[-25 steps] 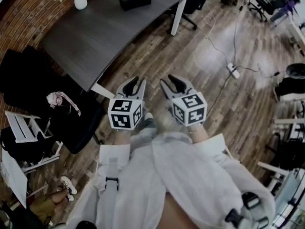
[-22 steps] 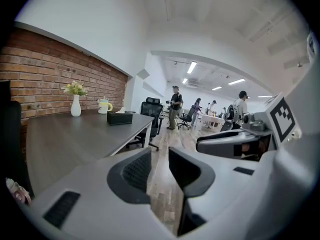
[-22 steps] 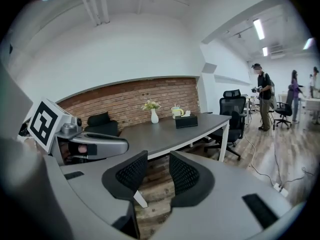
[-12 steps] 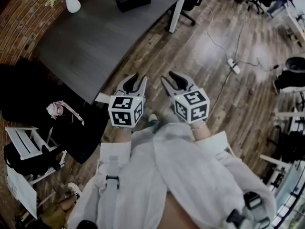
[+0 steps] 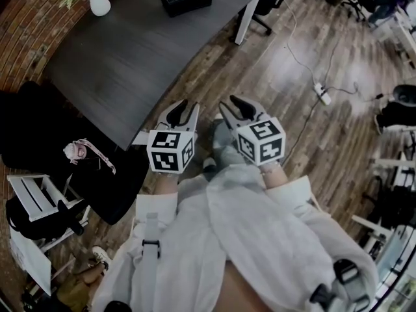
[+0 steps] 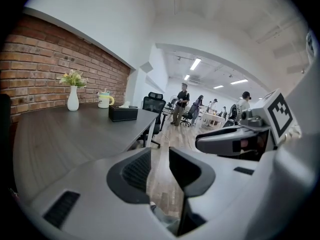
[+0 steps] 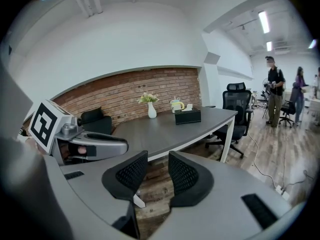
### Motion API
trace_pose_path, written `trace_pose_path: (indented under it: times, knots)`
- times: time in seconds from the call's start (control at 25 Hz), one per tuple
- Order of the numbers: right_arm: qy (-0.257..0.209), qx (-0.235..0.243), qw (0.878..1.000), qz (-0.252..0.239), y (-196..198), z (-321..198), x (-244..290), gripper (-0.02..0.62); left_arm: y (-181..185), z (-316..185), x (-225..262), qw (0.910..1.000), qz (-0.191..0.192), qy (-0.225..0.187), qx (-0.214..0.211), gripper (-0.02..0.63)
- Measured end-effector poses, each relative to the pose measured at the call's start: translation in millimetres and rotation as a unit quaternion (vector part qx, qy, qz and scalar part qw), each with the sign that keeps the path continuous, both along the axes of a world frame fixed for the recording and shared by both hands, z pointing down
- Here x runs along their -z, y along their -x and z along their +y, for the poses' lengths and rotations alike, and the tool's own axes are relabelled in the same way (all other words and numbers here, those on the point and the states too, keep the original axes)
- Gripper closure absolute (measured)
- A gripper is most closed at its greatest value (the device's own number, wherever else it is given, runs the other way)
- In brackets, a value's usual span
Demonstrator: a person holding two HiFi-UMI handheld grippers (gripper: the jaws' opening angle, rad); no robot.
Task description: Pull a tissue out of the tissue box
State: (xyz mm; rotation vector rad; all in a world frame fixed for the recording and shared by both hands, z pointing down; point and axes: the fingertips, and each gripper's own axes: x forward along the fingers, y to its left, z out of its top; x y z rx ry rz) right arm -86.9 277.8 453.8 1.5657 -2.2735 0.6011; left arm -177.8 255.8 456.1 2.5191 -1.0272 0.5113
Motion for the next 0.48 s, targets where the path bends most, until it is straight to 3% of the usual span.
trace_pose_path:
  times: [0.24,0.48]
  knots:
    - [0.005,0.022,1.0,0.006,-5,-64,-2,0.48,-9,-57,2,0.9999,-0.006,-0.001,0.015,0.512]
    - [-0.004,0.035,0.999,0.01,-35,-140,8,0.48,-31,-128,8,0.9995,-0.005,-0.005,0.032,0.512]
